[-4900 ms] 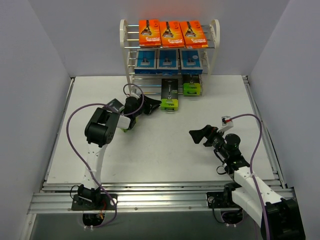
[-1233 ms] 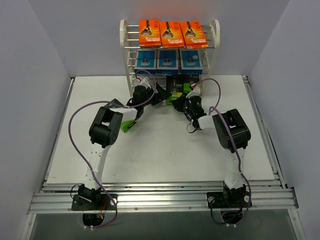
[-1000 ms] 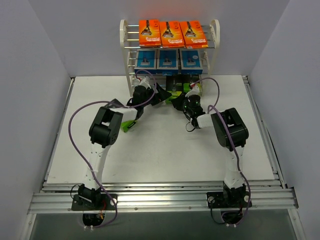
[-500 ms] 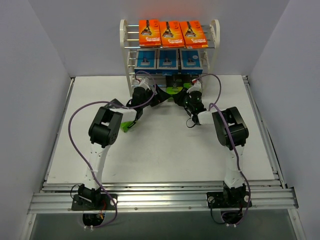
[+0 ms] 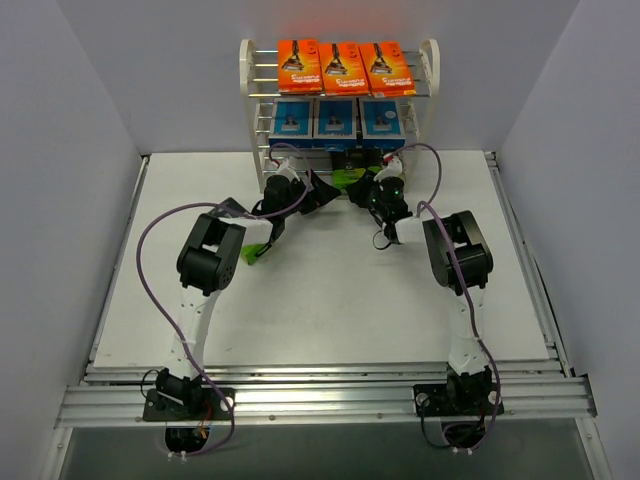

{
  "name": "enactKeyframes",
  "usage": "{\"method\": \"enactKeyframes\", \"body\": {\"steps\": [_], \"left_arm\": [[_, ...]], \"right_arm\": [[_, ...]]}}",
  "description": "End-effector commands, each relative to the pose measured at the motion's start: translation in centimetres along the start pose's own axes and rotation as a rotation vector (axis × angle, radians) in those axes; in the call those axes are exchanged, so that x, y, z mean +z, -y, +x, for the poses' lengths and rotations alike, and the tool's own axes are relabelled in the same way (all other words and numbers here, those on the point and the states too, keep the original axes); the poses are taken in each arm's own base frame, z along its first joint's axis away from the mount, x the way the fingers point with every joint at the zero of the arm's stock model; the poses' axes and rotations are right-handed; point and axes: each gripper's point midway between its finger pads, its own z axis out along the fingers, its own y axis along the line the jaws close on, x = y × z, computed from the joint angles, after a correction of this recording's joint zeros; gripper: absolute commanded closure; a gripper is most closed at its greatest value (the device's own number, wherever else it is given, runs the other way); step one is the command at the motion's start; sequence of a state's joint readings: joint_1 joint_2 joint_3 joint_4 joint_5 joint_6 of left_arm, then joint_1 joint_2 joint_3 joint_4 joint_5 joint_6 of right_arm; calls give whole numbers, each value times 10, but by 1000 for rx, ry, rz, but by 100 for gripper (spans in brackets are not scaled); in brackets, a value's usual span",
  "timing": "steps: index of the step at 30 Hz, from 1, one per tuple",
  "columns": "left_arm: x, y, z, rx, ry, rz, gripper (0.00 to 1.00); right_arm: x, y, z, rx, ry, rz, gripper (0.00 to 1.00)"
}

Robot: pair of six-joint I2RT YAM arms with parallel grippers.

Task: Place and organize the shaving razors onto the shelf
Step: Place the shaving razor onto shelf

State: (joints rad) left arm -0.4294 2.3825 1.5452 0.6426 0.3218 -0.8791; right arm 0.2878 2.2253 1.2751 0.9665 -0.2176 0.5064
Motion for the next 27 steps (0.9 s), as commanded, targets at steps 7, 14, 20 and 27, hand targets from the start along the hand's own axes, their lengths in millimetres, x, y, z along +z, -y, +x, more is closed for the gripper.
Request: {"method": "enactKeyframes", "body": {"steps": [7,14,20,27], "left_arm": [[-9,38,-35,49,77,88,6],[-10,42,-38,53,85,96,6],[-10,41,-38,48,85,96,6],[-14,48,-42,54,93,103,6]], "right_arm": [[16,-5,-22,-20,65,-44,71],[22,-5,-18,-11,69,-58,68],[26,-11,-15,-12,75,-74,64],[29,-17,-21,-8,99,-76,57]]}}
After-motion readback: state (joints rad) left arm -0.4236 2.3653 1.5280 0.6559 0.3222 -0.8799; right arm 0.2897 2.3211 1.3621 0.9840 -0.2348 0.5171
